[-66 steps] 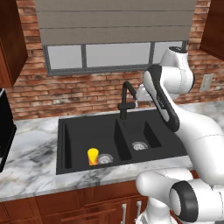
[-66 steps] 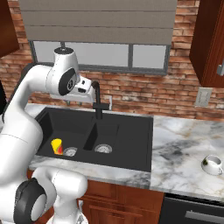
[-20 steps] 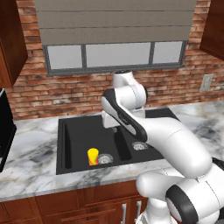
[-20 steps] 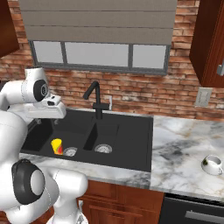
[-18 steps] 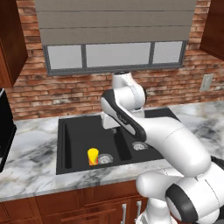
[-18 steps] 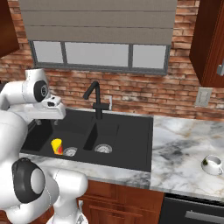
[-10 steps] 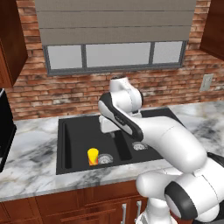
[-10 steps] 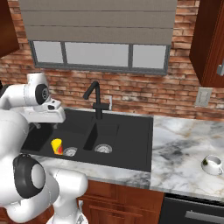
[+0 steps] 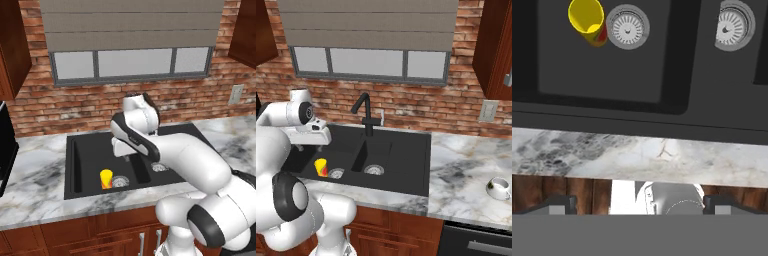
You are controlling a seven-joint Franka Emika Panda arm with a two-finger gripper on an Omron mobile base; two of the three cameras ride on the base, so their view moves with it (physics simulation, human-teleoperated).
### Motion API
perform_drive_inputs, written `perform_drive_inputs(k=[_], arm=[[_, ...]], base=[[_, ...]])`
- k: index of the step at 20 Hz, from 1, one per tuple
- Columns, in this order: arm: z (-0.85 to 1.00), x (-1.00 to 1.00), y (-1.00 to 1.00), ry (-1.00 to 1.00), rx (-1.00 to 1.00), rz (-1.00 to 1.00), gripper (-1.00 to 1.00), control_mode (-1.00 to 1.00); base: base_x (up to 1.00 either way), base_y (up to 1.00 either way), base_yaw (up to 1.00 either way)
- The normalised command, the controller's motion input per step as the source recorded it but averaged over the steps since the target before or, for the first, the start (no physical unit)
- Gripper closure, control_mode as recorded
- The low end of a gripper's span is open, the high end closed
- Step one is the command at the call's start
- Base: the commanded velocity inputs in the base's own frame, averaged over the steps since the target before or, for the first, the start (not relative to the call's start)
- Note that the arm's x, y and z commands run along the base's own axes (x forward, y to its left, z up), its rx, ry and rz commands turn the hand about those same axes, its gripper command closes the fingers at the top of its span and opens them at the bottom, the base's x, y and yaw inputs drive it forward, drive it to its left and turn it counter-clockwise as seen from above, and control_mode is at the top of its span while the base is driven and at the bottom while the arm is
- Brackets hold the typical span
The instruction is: Move any existing items from the left basin to the right basin for drying. Then move the mug from the counter to the left basin of the sink for washing.
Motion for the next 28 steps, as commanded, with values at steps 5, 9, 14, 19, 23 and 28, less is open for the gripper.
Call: perform_drive_inputs(k=[5,9,14,19,23,28], arm=[[-0.21,0.20,0.12,0.01,0.00,0.00,-1.00,-1.00],[-0.19,0.26,0.13,0.01,0.00,-0.01,-1.00,-1.00],[-0.20,0.24,0.06,0.03,0.00,-0.01,-1.00,-1.00],[-0.22,0.26,0.05,0.02,0.00,0.00,-1.00,-1.00],[-0.24,0.25,0.01,0.02,0.00,0.00,-1.00,-1.00],[-0.25,0.21,0.02,0.01,0.00,0.00,-1.00,-1.00]], base=[[0.00,0.00,0.00],[0.00,0.00,0.00],[0.00,0.00,0.00],[0.00,0.00,0.00],[0.00,0.00,0.00],[0.00,0.00,0.00]])
